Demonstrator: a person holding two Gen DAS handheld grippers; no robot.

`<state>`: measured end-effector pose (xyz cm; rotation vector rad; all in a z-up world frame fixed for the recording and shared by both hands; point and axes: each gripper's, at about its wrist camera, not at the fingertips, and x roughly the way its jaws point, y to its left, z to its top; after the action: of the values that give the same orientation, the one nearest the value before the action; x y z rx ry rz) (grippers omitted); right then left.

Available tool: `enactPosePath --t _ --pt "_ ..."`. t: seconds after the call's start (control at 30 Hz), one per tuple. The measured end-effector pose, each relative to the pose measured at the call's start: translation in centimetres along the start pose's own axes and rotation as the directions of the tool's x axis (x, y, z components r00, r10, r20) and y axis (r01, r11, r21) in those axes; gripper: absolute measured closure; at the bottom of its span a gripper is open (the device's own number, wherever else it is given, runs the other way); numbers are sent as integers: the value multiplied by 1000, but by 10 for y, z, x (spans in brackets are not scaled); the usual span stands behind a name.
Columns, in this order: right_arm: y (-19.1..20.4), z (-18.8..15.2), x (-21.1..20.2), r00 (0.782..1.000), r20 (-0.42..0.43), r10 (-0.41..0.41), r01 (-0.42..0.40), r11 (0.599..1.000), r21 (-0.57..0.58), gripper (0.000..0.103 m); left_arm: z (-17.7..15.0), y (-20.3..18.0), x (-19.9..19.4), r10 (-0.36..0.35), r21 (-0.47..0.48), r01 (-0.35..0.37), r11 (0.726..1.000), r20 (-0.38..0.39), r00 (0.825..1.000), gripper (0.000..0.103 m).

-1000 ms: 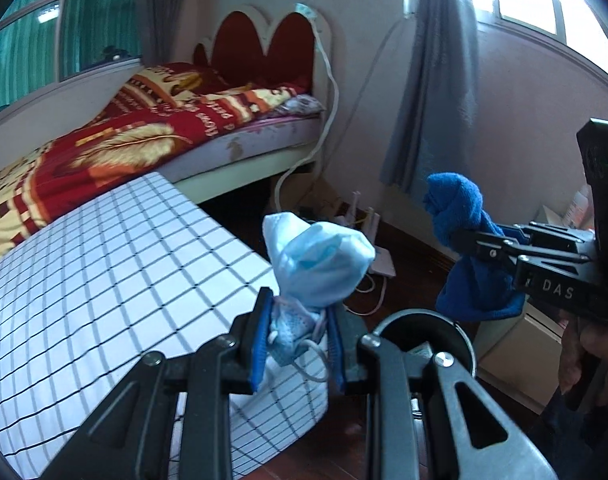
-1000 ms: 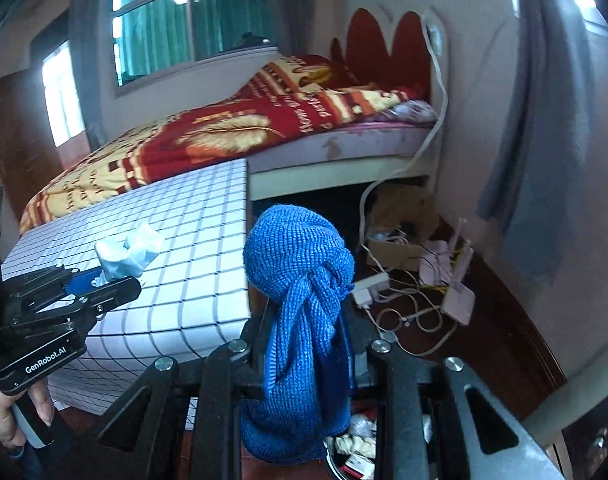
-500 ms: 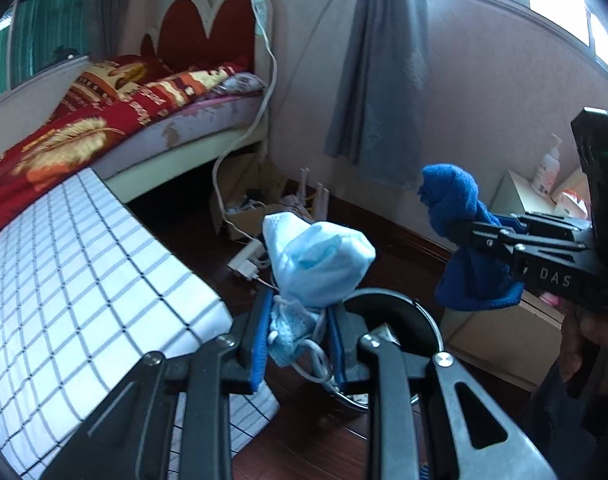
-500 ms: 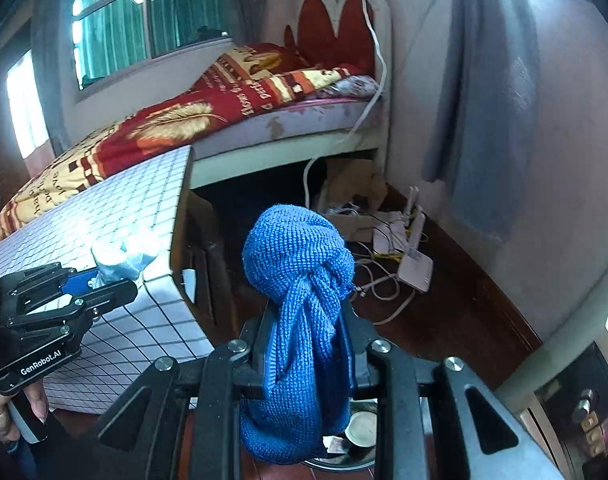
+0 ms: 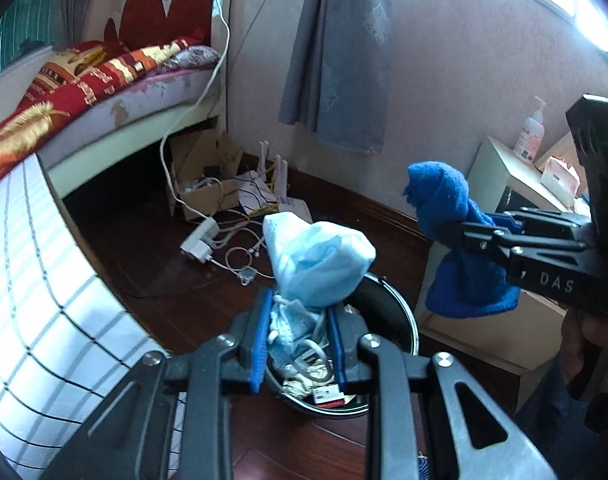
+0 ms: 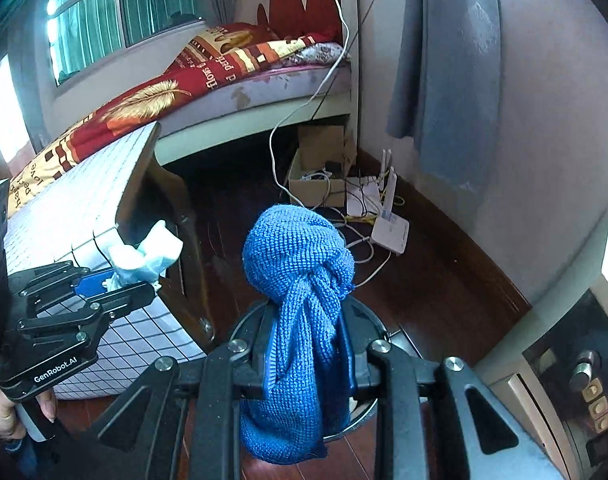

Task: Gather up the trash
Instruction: 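Carry the mask and blue glove over the black bin, then open both tools to drop the mask and glove into the bin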

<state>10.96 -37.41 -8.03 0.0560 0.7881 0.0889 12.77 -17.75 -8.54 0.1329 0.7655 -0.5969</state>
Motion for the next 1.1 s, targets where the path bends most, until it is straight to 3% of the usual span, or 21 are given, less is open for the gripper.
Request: enactPosePath --t 0.2,0.43,0.73,0.77,0.8,0.83,0.87,0.9,0.93,1.1 --pt "-13 -17 32 998 -63 17 -17 1000 2 76 -15 -6 32 -19 -10 18 1000 -69 997 76" --pt "-27 -38 68 991 -126 42 -46 999 -28 76 -23 -7 58 -35 -36 32 999 -87 996 76" --pt "-37 -54 121 969 -233 86 -104 992 -66 72 -25 -13 105 -63 -14 62 998 -205 977 74" --pt "-37 -56 128 967 -238 93 -114 991 -76 70 -27 -12 111 -70 -20 67 998 -223 972 68" --pt "-37 -62 139 965 -252 74 -101 991 -93 55 -30 -10 118 -70 -36 63 997 -245 967 42" --pt "-42 -68 151 957 -290 17 -48 994 -100 25 -34 -5 122 -19 -41 9 999 -262 965 25" --pt "-46 -72 156 950 -312 1 -31 995 -93 14 -37 -2 121 35 -30 -44 999 -257 966 4" --pt "-50 -76 156 952 -305 -2 -23 997 -77 4 -41 3 117 77 -32 -87 996 -242 967 3" --pt "-54 -78 152 958 -288 -12 -7 998 -64 1 -43 7 113 86 -43 -99 994 -237 968 3" --pt "-55 -78 143 969 -248 -17 14 1000 -12 0 -60 28 93 166 -98 -188 977 -201 966 0"
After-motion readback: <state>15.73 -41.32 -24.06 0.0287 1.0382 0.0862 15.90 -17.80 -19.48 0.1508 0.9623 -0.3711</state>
